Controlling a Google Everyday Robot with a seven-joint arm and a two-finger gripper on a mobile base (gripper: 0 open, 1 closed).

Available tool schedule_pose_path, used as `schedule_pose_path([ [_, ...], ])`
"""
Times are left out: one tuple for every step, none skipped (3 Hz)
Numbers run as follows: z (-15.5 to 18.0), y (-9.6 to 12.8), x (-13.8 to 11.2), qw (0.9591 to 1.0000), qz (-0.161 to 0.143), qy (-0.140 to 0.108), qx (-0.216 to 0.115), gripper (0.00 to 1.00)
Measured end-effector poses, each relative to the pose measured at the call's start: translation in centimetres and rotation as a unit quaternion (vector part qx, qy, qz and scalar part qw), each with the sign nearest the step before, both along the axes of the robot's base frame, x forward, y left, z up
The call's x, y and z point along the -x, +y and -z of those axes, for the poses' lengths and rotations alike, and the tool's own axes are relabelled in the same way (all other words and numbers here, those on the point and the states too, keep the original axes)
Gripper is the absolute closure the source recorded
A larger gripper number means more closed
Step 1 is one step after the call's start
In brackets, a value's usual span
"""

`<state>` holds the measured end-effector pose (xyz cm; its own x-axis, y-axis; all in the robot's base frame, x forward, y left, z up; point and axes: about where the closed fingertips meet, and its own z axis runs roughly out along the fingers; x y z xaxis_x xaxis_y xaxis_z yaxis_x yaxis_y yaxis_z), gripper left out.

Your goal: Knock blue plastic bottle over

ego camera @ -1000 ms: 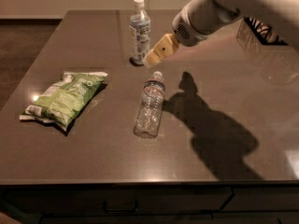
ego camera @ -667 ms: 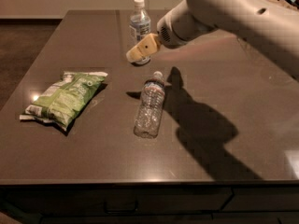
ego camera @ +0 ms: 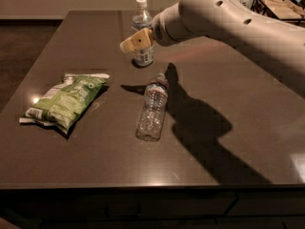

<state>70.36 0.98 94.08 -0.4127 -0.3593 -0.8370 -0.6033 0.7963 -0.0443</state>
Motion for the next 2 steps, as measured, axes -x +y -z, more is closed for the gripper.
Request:
schedule_pose_path([
  [0.1,0.0,0.1,1.0,-0.001,0.003,0.002,0.0],
  [-0.2,0.1,-1.0,0.9997,0.016,-0.017,-0.007,0.0],
])
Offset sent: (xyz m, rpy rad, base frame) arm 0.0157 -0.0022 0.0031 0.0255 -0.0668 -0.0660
